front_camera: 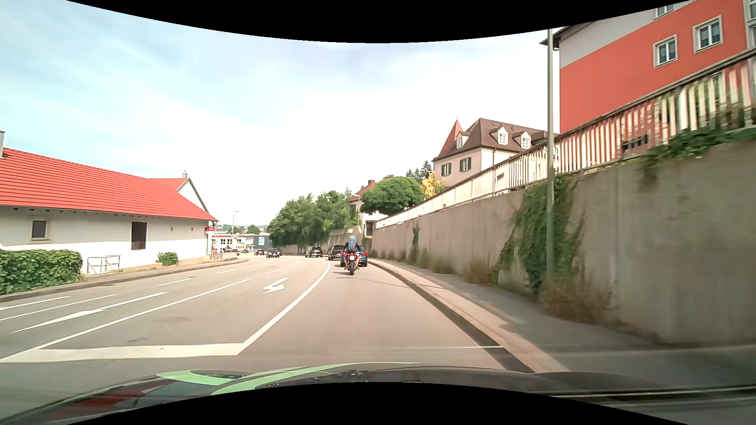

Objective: Follow the waypoints while adhering to traffic rules and regulations

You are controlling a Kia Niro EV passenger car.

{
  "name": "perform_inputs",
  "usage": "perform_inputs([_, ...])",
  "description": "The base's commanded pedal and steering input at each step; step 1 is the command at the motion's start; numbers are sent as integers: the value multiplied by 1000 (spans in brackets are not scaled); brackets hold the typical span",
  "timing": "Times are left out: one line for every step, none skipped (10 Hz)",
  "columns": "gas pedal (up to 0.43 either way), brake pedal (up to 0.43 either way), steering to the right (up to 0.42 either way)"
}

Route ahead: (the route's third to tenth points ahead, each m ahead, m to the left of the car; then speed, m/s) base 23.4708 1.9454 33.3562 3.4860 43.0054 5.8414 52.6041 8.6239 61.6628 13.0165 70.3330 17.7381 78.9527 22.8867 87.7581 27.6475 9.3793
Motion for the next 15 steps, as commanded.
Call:
perform_inputs([0,0,-25])
perform_inputs([0,0,-23])
perform_inputs([0,0,-23])
perform_inputs([0,0,-23])
perform_inputs([0,0,-25])
perform_inputs([0,0,-26])
perform_inputs([0,0,-27])
perform_inputs([0,0,-26])
perform_inputs([0,0,-26])
perform_inputs([0,0,-27])
perform_inputs([0,0,-26])
perform_inputs([0,0,-26])
perform_inputs([0,0,-26])
perform_inputs([0,0,-26])
perform_inputs([0,0,-25])
